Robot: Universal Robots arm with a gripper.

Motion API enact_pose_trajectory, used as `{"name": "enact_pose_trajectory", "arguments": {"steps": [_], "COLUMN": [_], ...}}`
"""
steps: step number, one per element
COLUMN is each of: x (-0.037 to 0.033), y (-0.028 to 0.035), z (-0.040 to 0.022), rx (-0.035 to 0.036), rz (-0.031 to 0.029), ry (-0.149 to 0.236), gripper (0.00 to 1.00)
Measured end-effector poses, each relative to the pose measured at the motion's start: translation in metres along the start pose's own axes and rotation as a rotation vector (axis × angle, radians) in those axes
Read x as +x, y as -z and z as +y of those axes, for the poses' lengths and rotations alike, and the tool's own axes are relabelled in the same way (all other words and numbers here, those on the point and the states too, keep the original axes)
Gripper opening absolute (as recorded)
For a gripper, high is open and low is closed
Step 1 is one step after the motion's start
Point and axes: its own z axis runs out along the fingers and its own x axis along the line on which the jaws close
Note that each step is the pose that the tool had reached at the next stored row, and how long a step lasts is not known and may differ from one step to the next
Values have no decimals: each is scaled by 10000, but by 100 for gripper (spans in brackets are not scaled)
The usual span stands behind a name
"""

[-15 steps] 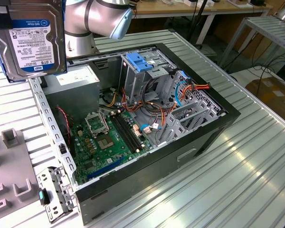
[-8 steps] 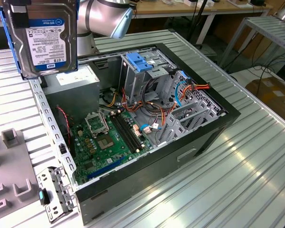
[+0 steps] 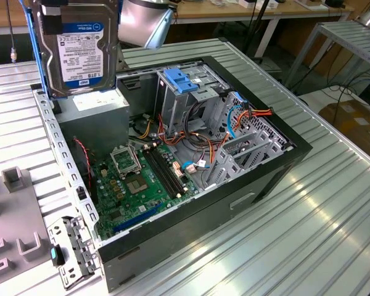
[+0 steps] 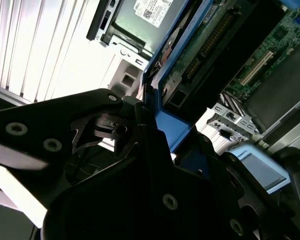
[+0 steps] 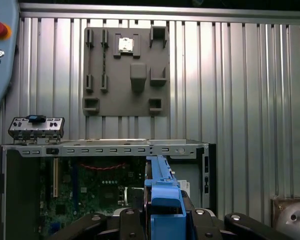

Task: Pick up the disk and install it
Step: 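Pick up the disk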

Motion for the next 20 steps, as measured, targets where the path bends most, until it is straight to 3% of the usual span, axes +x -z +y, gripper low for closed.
{"name": "enact_pose_trajectory", "arguments": {"steps": [8, 15, 20], "x": [-2, -3, -3], "y": [9, 6, 4], "z": [-201, -329, -437], "rx": [18, 240, 353], "rz": [9, 34, 59], "ry": [0, 6, 9], "gripper": [37, 37, 37]}}
